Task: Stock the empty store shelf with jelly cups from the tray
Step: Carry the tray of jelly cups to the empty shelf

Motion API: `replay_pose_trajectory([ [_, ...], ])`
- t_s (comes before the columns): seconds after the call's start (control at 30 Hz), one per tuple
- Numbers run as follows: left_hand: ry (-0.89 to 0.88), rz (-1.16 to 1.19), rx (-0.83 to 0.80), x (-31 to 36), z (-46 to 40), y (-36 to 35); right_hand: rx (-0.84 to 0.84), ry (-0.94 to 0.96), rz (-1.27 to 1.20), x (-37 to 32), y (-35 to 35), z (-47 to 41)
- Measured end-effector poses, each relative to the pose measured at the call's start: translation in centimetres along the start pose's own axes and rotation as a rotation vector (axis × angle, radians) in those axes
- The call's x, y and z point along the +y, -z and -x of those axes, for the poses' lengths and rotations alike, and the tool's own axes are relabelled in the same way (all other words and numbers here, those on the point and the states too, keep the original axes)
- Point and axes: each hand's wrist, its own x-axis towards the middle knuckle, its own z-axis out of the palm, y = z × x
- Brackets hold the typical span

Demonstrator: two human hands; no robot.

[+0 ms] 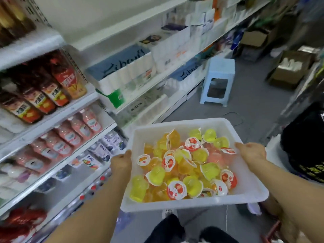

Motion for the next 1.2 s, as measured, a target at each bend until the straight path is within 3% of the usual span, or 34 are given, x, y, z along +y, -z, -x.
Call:
replay_pose_trajectory([
  [0.2,-0.098,-0.132,-0.108,11.6,-9.1,-6.8,0.096,-0.105,-0.065,-7.2,-2.4,-7.2],
  [0.37,-0.050,-0.137,-0.190,18.9,-15.1,-14.5,0.125,-0.177,-0.087,-11.9,-4.0,-15.8],
  [0.87,-0.208,-0.180,-0.318,44.5,-28.3,-42.7,0.217,-0.312,-0.160,-27.5,-4.6,-45.2],
  [1.2,-0.240,-0.327,-0.501,57.3,-37.3,-63.9,0.295,-0.450,-0.217,-34.8,-5.1,-65.3],
])
